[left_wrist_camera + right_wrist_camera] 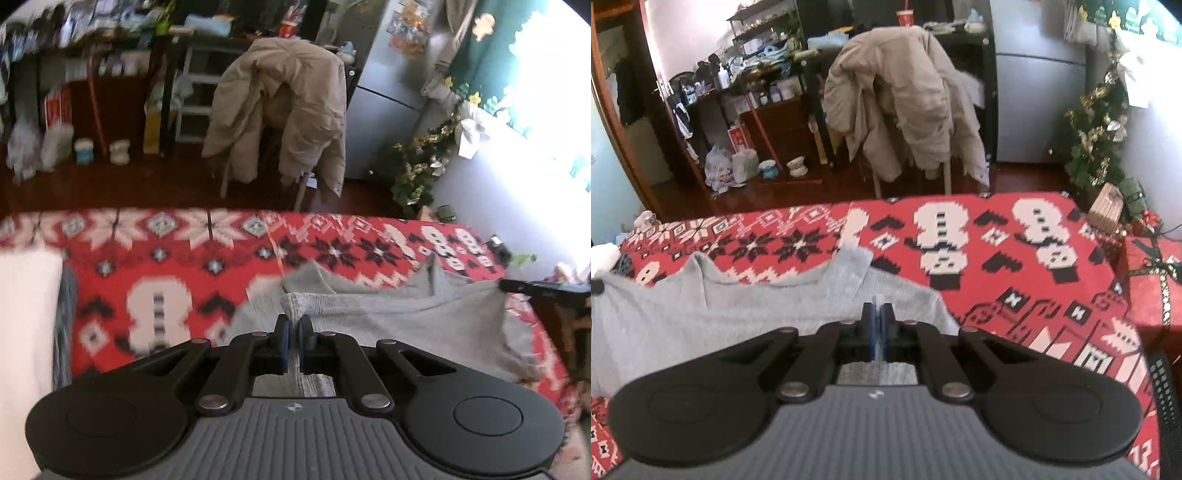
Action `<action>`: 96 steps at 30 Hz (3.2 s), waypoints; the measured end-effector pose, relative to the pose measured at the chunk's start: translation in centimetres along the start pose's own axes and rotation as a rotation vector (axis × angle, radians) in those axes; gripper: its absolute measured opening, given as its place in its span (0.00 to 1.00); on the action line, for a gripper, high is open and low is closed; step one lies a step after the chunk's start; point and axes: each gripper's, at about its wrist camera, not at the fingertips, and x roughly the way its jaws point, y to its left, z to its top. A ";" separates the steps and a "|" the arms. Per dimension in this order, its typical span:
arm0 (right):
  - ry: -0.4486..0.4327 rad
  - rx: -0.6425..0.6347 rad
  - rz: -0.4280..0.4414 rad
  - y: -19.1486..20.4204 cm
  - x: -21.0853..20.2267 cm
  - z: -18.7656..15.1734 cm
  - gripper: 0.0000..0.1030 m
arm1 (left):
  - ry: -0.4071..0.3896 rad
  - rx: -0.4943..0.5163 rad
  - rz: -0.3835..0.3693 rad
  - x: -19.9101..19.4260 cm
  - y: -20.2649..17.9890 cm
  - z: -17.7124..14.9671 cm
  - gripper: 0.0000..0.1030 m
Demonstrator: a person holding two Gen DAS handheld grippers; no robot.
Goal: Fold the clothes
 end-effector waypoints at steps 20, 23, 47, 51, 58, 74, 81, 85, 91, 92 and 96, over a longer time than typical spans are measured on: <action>-0.008 0.035 -0.032 -1.5 -3.1 -3.0 0.22 | 0.110 0.206 0.012 -2.2 -1.3 -7.5 0.24; 0.010 0.053 -0.014 -1.0 -5.7 -5.1 0.24 | 0.145 0.275 0.029 -2.5 -2.8 -10.4 0.24; 0.159 -0.172 -0.203 0.6 -9.5 -13.8 0.00 | 0.067 0.504 0.202 -4.8 -4.3 -15.4 0.05; 0.118 -0.102 -0.147 -0.8 -11.1 -13.7 0.01 | 0.073 0.467 0.193 -4.4 -4.5 -15.3 0.07; 0.081 -0.070 -0.058 0.7 -8.9 -12.7 0.24 | 0.072 0.452 0.201 -3.9 -4.9 -15.4 0.11; 0.105 -0.022 -0.111 -1.2 -8.5 -12.6 0.05 | 0.037 0.409 0.167 -5.8 -4.9 -14.8 0.08; -0.013 -0.146 -0.104 4.2 -9.8 -11.6 0.14 | -0.079 0.414 0.057 -4.0 -10.0 -12.3 0.08; -0.012 -0.147 0.030 8.6 -6.4 -11.2 0.14 | -0.088 0.365 -0.017 0.3 -13.6 -11.9 0.08; 0.040 -0.164 0.040 11.3 -2.5 -13.0 0.12 | 0.001 0.355 0.010 3.2 -14.4 -13.7 0.12; 0.046 -0.184 0.033 11.5 -2.6 -13.3 0.12 | -0.005 0.371 0.012 2.8 -14.1 -14.1 0.12; 0.075 -0.259 0.005 11.6 -3.6 -13.8 0.12 | -0.004 0.362 0.025 1.5 -13.0 -14.6 0.09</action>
